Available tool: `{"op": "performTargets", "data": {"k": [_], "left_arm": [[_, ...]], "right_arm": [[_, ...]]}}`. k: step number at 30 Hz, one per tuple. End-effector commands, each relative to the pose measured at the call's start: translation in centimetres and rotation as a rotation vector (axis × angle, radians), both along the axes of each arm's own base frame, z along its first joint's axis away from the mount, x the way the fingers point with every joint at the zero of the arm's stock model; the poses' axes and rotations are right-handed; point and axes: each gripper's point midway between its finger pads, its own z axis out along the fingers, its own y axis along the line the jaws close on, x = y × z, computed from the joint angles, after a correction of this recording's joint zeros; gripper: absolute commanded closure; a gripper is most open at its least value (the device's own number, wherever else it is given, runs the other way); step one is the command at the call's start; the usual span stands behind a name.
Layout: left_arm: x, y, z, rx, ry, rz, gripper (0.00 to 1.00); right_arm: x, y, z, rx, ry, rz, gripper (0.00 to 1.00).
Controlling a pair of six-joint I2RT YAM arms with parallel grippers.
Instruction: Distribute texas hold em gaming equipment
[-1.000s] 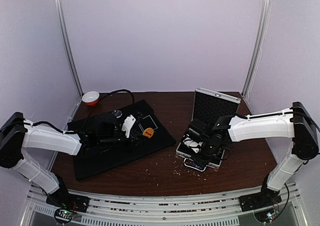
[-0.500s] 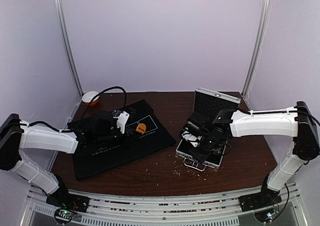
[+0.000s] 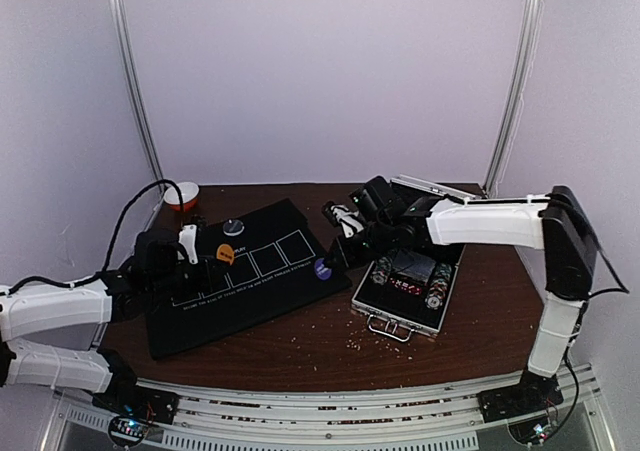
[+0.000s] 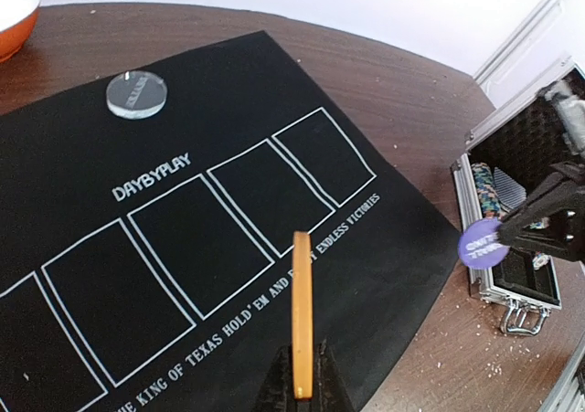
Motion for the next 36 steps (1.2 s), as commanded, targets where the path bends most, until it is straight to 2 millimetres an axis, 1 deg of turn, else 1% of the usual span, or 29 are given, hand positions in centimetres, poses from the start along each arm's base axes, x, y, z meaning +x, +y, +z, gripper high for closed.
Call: {"op": "performTargets", "data": {"k": [1, 3, 5, 8, 10, 12, 14, 18, 19, 21, 23, 25, 27, 29, 30, 31, 33, 36], "left_arm": [[-0.6, 2.3, -0.9, -0.025, 0.069, 0.099, 1.0], [-1.0, 2.9, -1.3, -0.031, 0.09, 0.118, 1.0], [-1.3, 3.6, -2.0, -0.04, 0.126, 0.14, 1.0], [-2.0, 4.4, -3.2, -0.063, 0.182, 0.162, 1.0], [-2.3, 4.9, -4.0, -0.085, 0.211, 0.18, 1.0], [-2.5, 5.3, -4.3, -0.107, 0.228, 0.196, 1.0], [-2.6, 5.7, -4.6, -0.114, 0.239, 0.215, 1.0], [-2.7, 6.5, -5.4, -0.137, 0.269, 0.256, 1.0], [-2.8, 6.6, -5.5, -0.144, 0.277, 0.26, 1.0], [-3.0, 6.8, -5.7, -0.155, 0.286, 0.269, 1.0], [-3.1, 7.0, -5.7, -0.161, 0.29, 0.281, 1.0], [-3.3, 7.3, -5.9, -0.17, 0.301, 0.293, 1.0], [-3.7, 7.3, -6.3, -0.196, 0.331, 0.302, 1.0], [-4.2, 7.4, -6.7, -0.214, 0.367, 0.306, 1.0], [-4.5, 7.5, -6.9, -0.221, 0.388, 0.314, 1.0], [-4.9, 7.8, -7.2, -0.228, 0.41, 0.325, 1.0], [-5.5, 8.3, -7.6, -0.256, 0.455, 0.358, 1.0], [-6.4, 9.0, -8.2, -0.301, 0.512, 0.406, 1.0]], "right_arm": [[2.3, 4.1, -2.8, 0.147, 0.15, -0.001, 1.0], [3.0, 3.6, -5.6, 0.101, 0.192, -0.028, 1.0], [3.7, 2.3, -7.7, 0.068, 0.221, -0.074, 1.0], [4.4, 0.0, -8.7, 0.019, 0.202, -0.138, 1.0], [4.3, -0.8, -8.7, 0.006, 0.194, -0.151, 1.0], [4.1, -1.2, -8.4, -0.003, 0.197, -0.148, 1.0], [4.0, -1.5, -7.8, 0.006, 0.199, -0.147, 1.0], [4.3, -1.4, -5.7, 0.045, 0.173, -0.149, 1.0], [4.4, -1.7, -5.6, 0.041, 0.17, -0.158, 1.0], [4.9, -2.3, -5.9, 0.038, 0.17, -0.181, 1.0], [5.1, -2.8, -6.9, 0.035, 0.193, -0.196, 1.0], [5.0, -2.7, -7.9, 0.032, 0.22, -0.19, 1.0], [5.0, -2.6, -8.6, 0.027, 0.234, -0.186, 1.0], [5.3, -2.9, -9.0, 0.0, 0.228, -0.195, 1.0], [5.5, -3.2, -9.1, -0.026, 0.216, -0.204, 0.98], [5.8, -3.6, -9.0, -0.048, 0.199, -0.215, 0.93], [6.4, -4.1, -8.4, -0.075, 0.162, -0.233, 0.8], [6.8, -4.5, -7.8, -0.097, 0.129, -0.243, 0.7]]}}
